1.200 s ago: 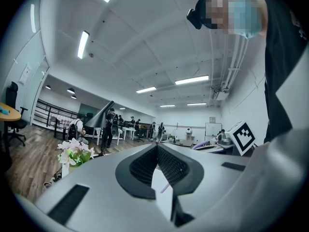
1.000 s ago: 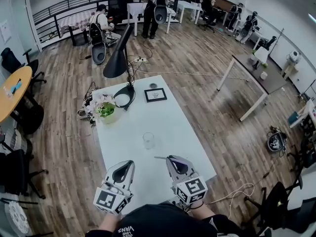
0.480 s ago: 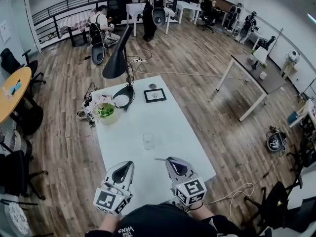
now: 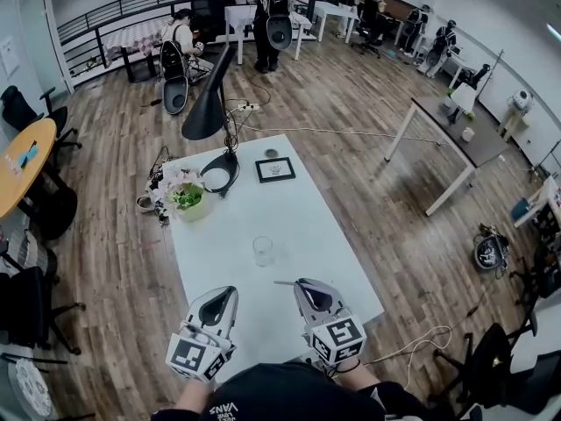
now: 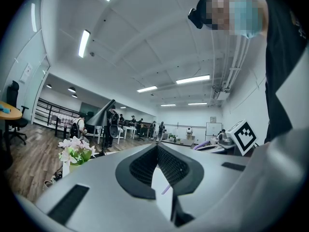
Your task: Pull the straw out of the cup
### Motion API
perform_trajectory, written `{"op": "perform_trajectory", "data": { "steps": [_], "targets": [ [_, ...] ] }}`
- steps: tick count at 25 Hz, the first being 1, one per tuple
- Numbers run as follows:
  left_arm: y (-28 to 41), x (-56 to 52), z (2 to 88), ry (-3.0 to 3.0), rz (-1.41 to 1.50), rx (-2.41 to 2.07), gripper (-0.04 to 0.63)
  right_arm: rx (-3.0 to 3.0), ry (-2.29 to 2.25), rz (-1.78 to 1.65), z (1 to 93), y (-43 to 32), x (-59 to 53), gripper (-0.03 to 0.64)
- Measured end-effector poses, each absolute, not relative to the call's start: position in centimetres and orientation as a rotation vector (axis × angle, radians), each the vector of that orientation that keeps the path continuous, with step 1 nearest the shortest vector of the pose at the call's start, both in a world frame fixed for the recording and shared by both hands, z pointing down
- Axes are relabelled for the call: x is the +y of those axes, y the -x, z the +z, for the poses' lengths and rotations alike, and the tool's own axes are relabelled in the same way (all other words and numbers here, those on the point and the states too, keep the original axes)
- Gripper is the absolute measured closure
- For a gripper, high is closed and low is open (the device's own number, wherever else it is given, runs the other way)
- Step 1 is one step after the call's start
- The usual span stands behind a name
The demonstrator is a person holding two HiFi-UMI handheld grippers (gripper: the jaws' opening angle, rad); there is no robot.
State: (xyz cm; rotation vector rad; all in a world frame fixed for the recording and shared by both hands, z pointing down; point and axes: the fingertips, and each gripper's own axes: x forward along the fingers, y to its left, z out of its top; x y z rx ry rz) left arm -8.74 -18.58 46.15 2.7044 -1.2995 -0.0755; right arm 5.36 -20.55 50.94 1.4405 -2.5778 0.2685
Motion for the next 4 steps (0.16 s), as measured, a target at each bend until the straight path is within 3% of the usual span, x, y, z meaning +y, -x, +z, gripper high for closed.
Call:
{"op": "perform_trajectory", "data": {
  "steps": [4],
  "targets": [
    [8.41,-18.68,45.93,-2.706,-0.079,-1.299,0.584,-2.58,-1.438,0.269,50.78,-5.62,-20.7,0.575]
  ]
}}
